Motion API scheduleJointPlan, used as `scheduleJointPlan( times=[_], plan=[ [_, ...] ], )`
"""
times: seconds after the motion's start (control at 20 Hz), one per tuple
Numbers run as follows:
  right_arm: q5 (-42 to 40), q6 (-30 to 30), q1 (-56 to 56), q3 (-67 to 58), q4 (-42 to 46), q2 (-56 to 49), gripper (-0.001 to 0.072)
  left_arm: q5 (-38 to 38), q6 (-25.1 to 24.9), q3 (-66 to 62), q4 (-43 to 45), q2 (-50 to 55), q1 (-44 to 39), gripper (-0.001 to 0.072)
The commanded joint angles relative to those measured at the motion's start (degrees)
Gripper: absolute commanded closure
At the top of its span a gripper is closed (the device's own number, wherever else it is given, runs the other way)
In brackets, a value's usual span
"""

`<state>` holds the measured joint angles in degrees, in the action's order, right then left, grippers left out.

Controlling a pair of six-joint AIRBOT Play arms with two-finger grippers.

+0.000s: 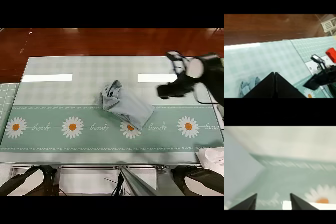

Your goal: Fold the shirts.

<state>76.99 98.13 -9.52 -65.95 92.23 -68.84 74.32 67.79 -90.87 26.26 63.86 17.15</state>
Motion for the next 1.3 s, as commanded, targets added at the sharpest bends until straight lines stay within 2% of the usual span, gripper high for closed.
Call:
scheduleJointPlan(
  times=[0.0, 0.05, 0.25, 0.35, 0.45, 0.6, 0.65, 0.7, 0.75, 0.8, 0.9, 0.95, 1.15, 1.25],
  plan=[
    [-2.38, -1.9, 12.28, 17.27, -16.09, 11.3, 0.0147, 0.87, -0.02, 0.0, 2.58, -0.04, 0.04, 0.0684],
    [-8.68, -2.84, 13.79, 23.82, -25.79, 13.62, 0.0111, 1.36, 0.0, 0.0, 3.69, -0.04, 0.04, 0.0684],
    [-33.07, -6.49, 10.38, 41.53, -53.22, 15.06, 0.0105, 1.4, 0.66, -0.02, 3.98, -0.04, 0.04, 0.0684],
    [-42.05, -7.3, 5.44, 44.7, -58.9, 14.01, 0.0104, 1.4, 0.66, 0.0, 3.98, -0.04, 0.02, 0.0685],
    [-47.95, -6.1, 0.7, 44.76, -60.54, 11.45, 0.0106, 1.38, 0.66, 0.0, 3.98, -0.04, 0.04, 0.0685],
    [-54.77, -5.88, -5.07, 44.7, -67.73, 6.14, 0.0111, 1.4, 1.05, -0.02, 3.98, -0.04, 0.02, 0.0685],
    [-56.33, -6.08, -6.67, 44.57, -69.59, 4.59, 0.0166, 1.4, 1.05, -0.02, 3.98, -0.04, 0.04, 0.0684],
    [-57.31, -6.56, -7.52, 44.28, -70.36, 3.8, 0.0335, 1.42, 1.07, -0.02, 3.96, -0.04, 0.04, 0.0684],
    [-57.33, -7.56, -7.37, 43.6, -70.29, 3.98, 0.0577, 1.42, 1.07, -0.02, 3.98, -0.04, 0.04, 0.0684],
    [-56.04, -9.75, -6.54, 42.4, -70.18, 5.07, 0.0686, 1.4, 1.05, 0.0, 3.98, -0.04, 0.04, 0.0684],
    [-50.88, -14.73, -3.17, 38.29, -66.31, 9.81, 0.0687, 1.38, 1.05, 0.0, 3.98, 0.07, 0.02, 0.0684],
    [-47.15, -14.47, -0.79, 35.6, -62.88, 12.9, 0.0687, 1.36, 1.03, 0.0, 3.98, 0.17, 0.02, 0.0684],
    [-22.73, -4.15, 12.61, 20.37, -45.62, 25.0, 0.0687, 1.11, 0.98, 0.02, 4.02, 2.1, -0.22, 0.0684],
    [-8.85, -1.53, 19.65, 11.32, -36.24, 29.29, 0.0688, 1.16, 0.9, 0.04, 4.0, 4.11, -1.18, 0.0684]
  ],
)
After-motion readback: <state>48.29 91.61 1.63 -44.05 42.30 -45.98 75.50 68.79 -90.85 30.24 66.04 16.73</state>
